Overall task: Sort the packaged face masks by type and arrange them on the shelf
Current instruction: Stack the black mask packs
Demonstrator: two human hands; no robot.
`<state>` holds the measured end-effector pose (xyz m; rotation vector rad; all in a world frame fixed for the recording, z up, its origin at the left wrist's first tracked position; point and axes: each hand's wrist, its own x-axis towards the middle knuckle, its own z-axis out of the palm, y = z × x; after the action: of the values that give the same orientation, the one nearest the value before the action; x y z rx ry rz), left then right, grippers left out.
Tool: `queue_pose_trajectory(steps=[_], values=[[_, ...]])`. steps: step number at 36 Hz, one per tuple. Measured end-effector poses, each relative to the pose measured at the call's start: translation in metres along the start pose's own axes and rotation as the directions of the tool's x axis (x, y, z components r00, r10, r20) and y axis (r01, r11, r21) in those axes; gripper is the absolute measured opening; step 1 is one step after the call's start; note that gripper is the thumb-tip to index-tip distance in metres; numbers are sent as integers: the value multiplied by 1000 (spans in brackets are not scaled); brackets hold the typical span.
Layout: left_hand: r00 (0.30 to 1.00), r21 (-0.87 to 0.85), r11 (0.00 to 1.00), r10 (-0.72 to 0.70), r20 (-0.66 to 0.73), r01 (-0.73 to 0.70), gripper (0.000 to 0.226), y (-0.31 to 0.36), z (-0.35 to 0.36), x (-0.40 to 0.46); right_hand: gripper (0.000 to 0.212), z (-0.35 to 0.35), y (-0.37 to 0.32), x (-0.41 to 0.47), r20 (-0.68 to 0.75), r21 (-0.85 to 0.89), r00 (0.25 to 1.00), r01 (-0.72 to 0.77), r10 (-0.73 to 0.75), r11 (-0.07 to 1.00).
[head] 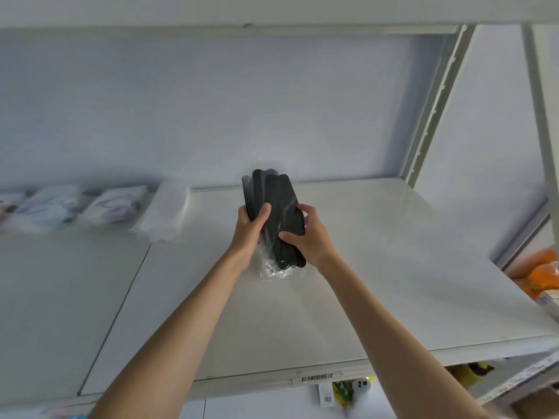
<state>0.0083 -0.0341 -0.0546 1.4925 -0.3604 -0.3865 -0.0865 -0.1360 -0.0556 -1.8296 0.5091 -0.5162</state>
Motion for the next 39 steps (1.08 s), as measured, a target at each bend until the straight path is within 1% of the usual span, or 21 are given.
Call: queue_pose_trajectory(steps=[3,4,6,7,8,9,10,11,13,15,17,20,22,24,27,28,31,33,35,37,39], values=[[999,-15,999,37,0,-37,36,-1,-9,1,85,2,2,2,-39,-121,998,37,-42,992],[999,-19,998,55,3,-55,36,1,-12,1,91,1,2,4,-46,-122,999,13,-19,993],[994,-15,994,104,19,-104,35,7,-17,1,95,-4,-5,8,8,-12,998,-68,68,998],[990,-12,990,140,31,-139,35,12,-18,1,90,-7,-10,9,69,70,993,-98,93,993],[983,-9,984,176,46,-176,33,17,-19,1,79,-8,-15,10,135,140,987,-102,83,985],[977,-11,979,206,61,-206,29,23,-19,1,63,-9,-20,11,172,173,984,-71,41,982],[969,-22,973,232,80,-231,24,29,-18,0,49,-9,-24,12,177,186,984,-28,-6,982],[962,-47,967,254,97,-250,21,34,-17,0,41,-7,-28,12,159,190,986,17,-48,982],[952,-137,955,280,120,-264,22,38,-16,-1,37,-2,-31,14,100,170,989,93,-111,981],[954,-207,944,282,105,-257,29,33,-14,-4,40,4,-27,12,81,155,987,123,-137,980],[959,-226,939,276,55,-258,38,21,-9,-9,46,14,-14,6,80,141,989,116,-128,983],[956,-206,935,293,-15,-290,59,5,0,-16,49,24,4,-1,53,135,993,102,-110,986],[949,-180,932,312,-47,-315,65,10,2,-17,48,27,5,1,38,174,993,107,-115,979],[939,-165,924,338,-67,-345,56,18,0,-13,48,28,-3,5,24,207,990,128,-135,970],[936,-120,929,347,-60,-351,33,18,-3,-8,48,29,-5,9,52,209,990,120,-133,971],[943,-108,937,328,-59,-333,32,14,-5,-8,46,31,0,8,78,194,991,90,-107,977],[961,-130,952,272,-51,-277,41,3,-8,-8,44,37,8,5,122,154,992,19,-38,988],[961,-148,950,271,-51,-275,44,10,-10,-6,44,40,4,9,111,181,993,12,-32,983],[959,-174,943,275,-66,-283,39,18,-12,0,42,41,-3,14,95,193,994,27,-46,981],[963,-178,946,259,-80,-270,32,17,-17,4,37,45,-3,18,92,165,994,40,-56,985],[970,-146,960,231,-78,-240,36,4,-22,6,33,51,4,17,108,117,993,24,-36,993]])
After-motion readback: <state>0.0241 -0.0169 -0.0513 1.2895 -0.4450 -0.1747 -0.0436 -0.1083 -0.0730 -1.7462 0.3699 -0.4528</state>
